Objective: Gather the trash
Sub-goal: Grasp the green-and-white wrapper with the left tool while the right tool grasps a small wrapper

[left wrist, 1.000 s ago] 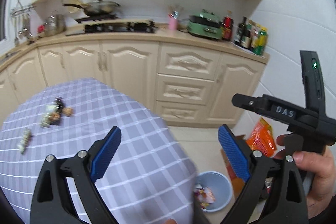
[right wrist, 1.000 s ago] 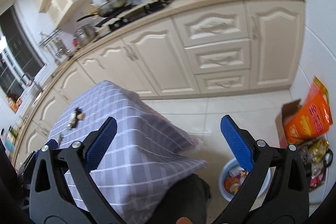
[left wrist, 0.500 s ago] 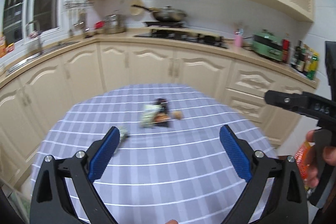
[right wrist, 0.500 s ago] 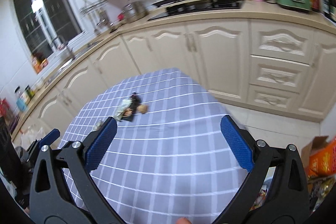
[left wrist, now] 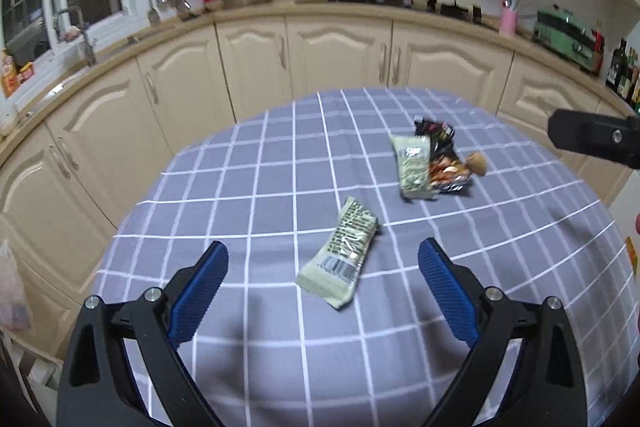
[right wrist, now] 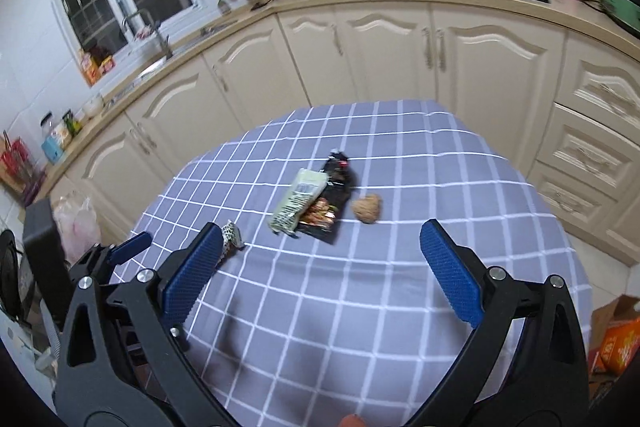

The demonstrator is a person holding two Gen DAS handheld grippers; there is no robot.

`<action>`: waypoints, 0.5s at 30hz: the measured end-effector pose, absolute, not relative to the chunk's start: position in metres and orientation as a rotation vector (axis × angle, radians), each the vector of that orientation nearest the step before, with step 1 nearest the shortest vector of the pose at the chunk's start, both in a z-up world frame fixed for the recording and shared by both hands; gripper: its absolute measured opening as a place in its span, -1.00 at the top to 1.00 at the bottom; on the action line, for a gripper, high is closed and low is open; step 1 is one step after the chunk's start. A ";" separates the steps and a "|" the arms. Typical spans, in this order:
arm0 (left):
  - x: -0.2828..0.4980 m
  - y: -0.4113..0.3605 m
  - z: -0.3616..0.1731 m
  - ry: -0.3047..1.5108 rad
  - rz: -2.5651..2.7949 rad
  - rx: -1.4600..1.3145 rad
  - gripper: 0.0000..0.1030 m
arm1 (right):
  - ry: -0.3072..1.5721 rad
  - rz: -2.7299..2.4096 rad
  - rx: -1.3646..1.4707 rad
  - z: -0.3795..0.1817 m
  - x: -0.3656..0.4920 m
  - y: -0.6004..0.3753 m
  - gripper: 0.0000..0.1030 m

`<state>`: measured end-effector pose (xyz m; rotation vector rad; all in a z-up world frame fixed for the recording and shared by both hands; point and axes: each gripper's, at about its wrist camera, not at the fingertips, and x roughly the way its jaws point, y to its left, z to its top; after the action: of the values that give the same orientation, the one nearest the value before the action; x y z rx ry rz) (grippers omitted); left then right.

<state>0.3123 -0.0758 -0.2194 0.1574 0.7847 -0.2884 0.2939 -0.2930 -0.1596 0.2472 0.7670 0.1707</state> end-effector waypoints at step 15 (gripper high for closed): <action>0.350 -0.021 -0.241 0.889 -0.344 -0.140 0.65 | 0.899 0.167 0.128 -0.211 0.370 -0.231 -0.38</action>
<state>0.3500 -0.0214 -0.2409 -0.1402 0.8886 -0.3444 0.3696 -0.2308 -0.2110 0.1280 0.8993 0.1666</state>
